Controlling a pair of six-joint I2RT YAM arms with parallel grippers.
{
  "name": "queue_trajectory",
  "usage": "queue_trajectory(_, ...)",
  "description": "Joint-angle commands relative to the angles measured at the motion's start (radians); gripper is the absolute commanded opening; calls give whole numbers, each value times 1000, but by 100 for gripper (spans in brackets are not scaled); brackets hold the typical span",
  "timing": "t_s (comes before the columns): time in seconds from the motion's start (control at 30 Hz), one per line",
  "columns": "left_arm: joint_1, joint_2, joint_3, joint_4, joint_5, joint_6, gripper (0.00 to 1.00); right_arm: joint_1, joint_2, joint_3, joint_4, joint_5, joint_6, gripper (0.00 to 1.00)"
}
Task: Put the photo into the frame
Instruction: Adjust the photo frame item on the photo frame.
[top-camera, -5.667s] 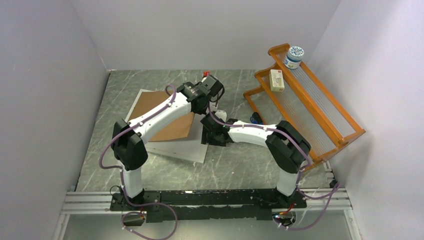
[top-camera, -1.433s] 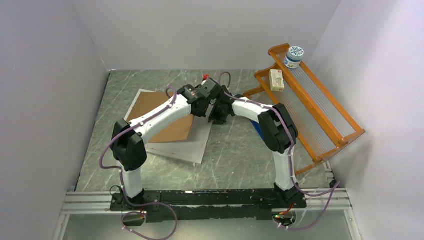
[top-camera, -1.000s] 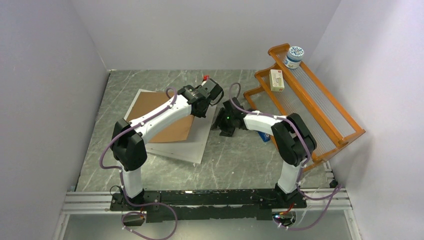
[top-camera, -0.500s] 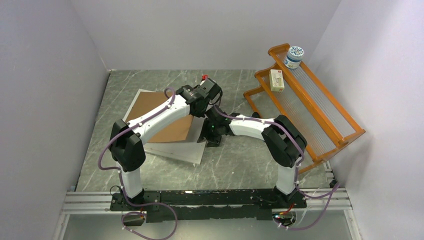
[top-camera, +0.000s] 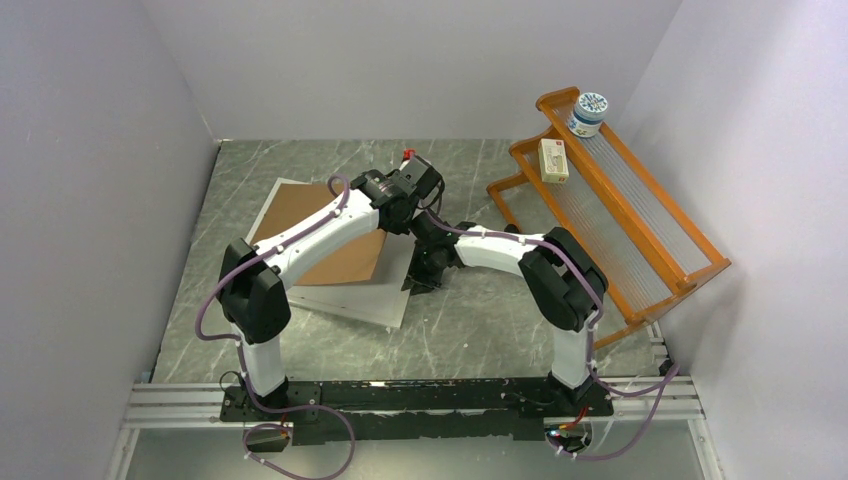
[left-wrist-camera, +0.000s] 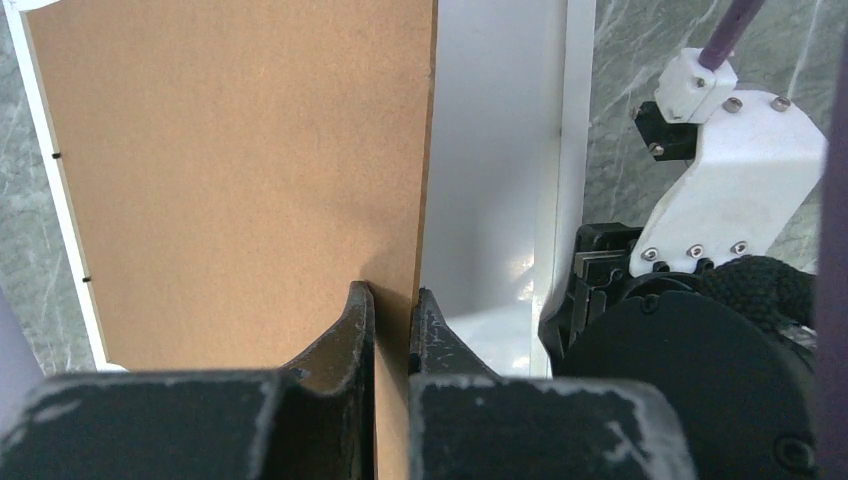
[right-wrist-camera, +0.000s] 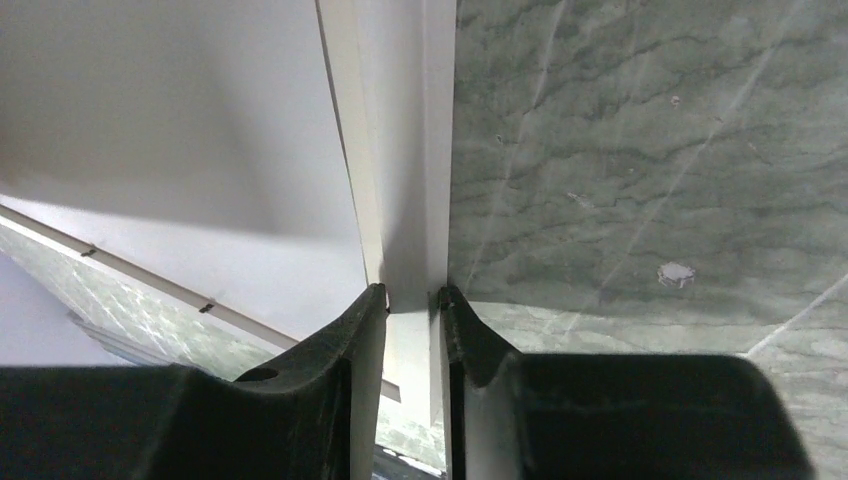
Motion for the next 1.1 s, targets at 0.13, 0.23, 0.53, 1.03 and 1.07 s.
queue_trajectory(0.13, 20, -19, -23, 4, 181, -144, 3, 9, 13, -22, -40, 33, -15, 5)
queue_trajectory(0.23, 20, -18, -24, 4, 181, -143, 3, 8, -9, -41, -15, 37, -14, 0)
queue_trajectory(0.53, 21, -15, -29, -2, 181, -147, 2, -8, -79, -126, 138, 9, 15, 0)
queue_trajectory(1.03, 20, -9, -52, -5, 218, -155, 15, -123, -302, -358, 384, 41, 84, 65)
queue_trajectory(1.07, 18, -13, -57, -4, 226, -158, 24, -136, -314, -373, 385, 42, 89, 65)
